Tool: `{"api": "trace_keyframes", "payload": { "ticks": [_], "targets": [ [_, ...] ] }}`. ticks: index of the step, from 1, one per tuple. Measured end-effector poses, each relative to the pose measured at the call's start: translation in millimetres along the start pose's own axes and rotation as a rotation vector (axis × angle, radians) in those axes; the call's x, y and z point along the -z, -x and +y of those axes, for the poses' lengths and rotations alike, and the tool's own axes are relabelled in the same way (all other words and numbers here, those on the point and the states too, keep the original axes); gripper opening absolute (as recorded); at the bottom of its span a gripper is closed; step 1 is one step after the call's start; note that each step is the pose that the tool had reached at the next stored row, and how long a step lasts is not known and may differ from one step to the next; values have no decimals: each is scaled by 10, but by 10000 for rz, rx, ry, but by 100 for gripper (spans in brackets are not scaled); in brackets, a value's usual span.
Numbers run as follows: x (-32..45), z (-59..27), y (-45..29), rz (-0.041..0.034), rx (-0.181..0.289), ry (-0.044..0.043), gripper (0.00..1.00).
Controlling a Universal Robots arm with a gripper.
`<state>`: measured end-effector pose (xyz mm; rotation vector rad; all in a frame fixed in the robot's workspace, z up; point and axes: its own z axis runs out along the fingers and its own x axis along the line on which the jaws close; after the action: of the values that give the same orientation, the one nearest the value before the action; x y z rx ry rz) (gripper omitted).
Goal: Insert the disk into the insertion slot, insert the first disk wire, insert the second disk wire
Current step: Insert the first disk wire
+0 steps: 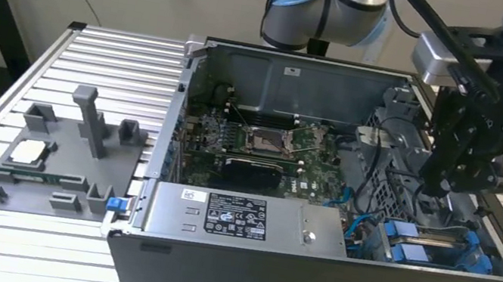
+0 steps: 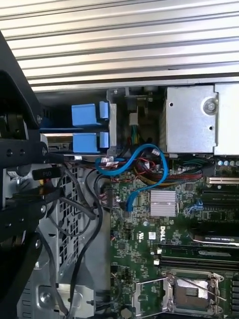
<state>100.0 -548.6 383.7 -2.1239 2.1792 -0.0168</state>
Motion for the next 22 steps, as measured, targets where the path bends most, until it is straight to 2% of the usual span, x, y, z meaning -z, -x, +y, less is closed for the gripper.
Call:
{"api": "trace_keyframes", "payload": {
  "ticks": [4, 9, 11, 17, 22],
  "targets": [
    [-14, 3, 1, 0, 7, -91, 0],
    [-18, -4, 0, -4, 5, -93, 0],
    [-20, -27, -2, -2, 3, -68, 0],
    [-34, -142, -23, 5, -9, 156, 0],
    [-47, -256, -45, 12, -27, 439, 0]
  ]
}}
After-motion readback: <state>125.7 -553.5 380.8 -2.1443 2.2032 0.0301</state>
